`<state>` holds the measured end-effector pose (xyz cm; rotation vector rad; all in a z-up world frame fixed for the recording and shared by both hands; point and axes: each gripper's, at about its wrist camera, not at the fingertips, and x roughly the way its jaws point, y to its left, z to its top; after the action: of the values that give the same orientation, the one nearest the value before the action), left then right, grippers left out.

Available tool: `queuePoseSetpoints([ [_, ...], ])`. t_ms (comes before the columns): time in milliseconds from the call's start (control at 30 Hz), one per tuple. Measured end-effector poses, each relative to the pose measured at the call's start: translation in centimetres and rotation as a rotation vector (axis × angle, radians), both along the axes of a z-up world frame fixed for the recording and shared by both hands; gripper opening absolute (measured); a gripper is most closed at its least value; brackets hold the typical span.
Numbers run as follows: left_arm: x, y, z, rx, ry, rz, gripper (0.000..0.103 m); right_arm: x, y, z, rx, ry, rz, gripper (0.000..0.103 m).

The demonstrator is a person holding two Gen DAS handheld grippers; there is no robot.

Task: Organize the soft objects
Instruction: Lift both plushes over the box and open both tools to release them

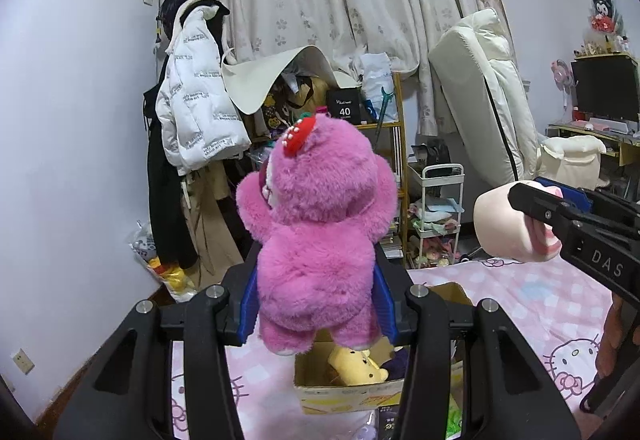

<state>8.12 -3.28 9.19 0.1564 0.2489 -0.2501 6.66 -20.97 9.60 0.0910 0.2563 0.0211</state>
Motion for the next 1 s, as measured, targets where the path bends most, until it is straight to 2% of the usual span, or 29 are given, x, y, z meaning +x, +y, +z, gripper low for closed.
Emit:
queuePoseSetpoints([
  [400,4.4,-1.2,-5.3,0.031,0.102,-0.028,0.047,3.5,-0.7,-3.8,0.034,0.048,0.031,0.037],
  [700,7.8,-1.7,-9.4,0.076,0.238,-0.013,0.047,6.6,-1.3,-7.5,0.076,0.156,0.075,0.040],
  [800,8.0,-1.5,-10.3,0.078,0.235,0.015,0.047,7.3,-1.4,-8.7,0.074,0.193,0.080,0.041],
  [933,8.8,-1.2,-11.3,0.055,0.293,0.017,0.047,8.1,-1.3,-10.1,0.073,0.243,0.096,0.043],
  [1000,9.0,-1.3,-11.7,0.076,0.301,0.017,0.048,8.4,-1.2,-10.7,0.072,0.263,0.100,0.046],
])
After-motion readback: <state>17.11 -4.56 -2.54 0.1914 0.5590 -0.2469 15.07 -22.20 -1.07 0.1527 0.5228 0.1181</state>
